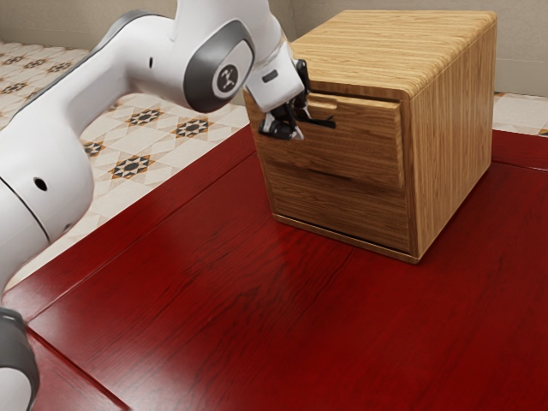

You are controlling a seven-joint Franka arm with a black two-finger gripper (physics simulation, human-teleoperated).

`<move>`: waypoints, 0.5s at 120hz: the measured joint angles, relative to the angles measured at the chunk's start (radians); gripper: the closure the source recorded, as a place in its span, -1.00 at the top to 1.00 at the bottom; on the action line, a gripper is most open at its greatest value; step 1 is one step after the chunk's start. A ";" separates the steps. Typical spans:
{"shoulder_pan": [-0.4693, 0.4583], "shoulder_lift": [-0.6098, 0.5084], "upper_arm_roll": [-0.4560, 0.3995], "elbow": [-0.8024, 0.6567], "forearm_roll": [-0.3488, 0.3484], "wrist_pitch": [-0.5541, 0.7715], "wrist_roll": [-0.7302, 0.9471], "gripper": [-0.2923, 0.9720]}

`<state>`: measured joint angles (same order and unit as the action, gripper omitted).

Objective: Pull the drawer handle with one arm to open the drawer

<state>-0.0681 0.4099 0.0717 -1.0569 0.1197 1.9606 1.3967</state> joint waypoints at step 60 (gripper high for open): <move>-0.057 -0.024 0.073 -0.019 -0.002 0.016 -0.007 -0.55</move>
<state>-0.1250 0.3861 0.1448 -1.0756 0.1182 1.9770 1.3894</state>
